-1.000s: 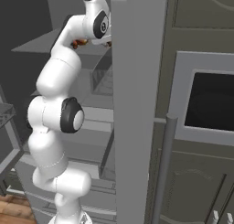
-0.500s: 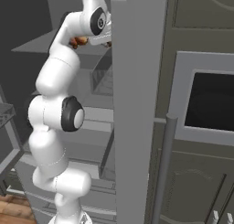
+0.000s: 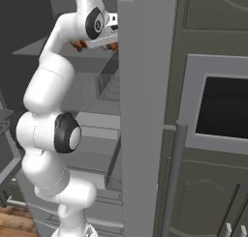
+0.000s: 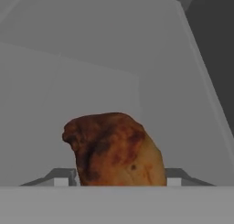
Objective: Gather the avocado and squash from the fridge and place them on a tray on the dining counter. Then gather the chicken drumsticks from the fridge and place them on the other tray.
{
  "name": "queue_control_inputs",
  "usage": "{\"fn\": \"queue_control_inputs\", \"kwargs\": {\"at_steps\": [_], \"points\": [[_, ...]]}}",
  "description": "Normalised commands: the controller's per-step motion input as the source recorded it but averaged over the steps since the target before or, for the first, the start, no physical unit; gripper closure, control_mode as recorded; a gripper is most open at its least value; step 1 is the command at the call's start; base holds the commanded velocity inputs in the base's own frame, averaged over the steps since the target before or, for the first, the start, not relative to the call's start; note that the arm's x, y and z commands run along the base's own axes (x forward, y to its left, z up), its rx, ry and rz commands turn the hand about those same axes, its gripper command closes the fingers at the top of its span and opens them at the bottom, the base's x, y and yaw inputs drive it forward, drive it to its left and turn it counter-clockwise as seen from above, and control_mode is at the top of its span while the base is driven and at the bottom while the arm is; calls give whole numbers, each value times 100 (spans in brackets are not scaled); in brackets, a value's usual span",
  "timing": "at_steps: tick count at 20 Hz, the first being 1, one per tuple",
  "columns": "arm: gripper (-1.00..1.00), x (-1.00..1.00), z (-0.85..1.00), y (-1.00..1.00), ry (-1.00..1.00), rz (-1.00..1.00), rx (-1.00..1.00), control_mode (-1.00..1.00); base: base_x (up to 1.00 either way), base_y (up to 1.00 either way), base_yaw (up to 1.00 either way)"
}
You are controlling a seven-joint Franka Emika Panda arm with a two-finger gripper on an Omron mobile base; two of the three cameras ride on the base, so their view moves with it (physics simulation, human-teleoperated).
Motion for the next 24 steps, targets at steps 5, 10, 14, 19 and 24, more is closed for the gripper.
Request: {"fn": "queue_control_inputs", "kwargs": {"at_steps": [5,10,14,19,24], "points": [[100,-69,-8,33,-10,0,-2,-100,0,0,0],[100,-88,-2,22,-11,0,-1,-100,0,0,0],[100,-65,0,19,-8,1,0,-100,0,0,0],[100,-54,0,18,-6,1,0,-100,0,0,0],[100,-47,0,14,-5,0,0,-100,0,0,0]]}}
